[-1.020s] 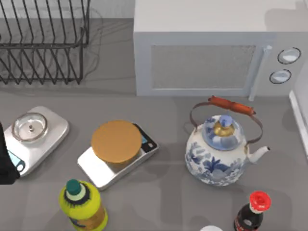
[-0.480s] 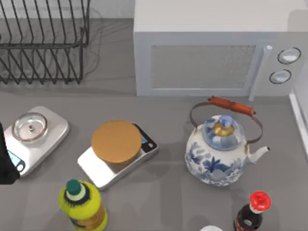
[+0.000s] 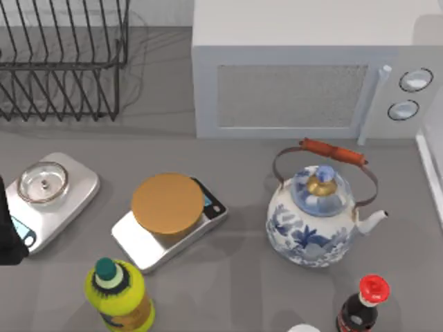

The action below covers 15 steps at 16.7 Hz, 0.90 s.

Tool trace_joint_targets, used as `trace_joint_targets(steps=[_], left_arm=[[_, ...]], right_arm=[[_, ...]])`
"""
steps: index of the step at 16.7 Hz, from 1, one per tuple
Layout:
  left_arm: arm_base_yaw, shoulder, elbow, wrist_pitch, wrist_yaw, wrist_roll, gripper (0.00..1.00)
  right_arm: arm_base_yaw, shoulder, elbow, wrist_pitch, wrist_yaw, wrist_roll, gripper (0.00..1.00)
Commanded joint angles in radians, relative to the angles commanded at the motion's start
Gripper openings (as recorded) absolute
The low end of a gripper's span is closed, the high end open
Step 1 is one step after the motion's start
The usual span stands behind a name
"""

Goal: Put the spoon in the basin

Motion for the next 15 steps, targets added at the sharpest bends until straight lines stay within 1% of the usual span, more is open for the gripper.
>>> trace_joint_targets(steps=[9,10,15], left_arm=[[0.0,0.0,0.0,0.0,0.0,0.0,1.0],[0.0,0.0,0.0,0.0,0.0,0.0,1.0],[0.0,0.0,0.0,0.0,0.0,0.0,1.0]], right_arm=[[0.0,0.0,0.0,0.0,0.0,0.0,0.98],[0.0,0.0,0.0,0.0,0.0,0.0,1.0],[0.0,0.0,0.0,0.0,0.0,0.0,1.0]])
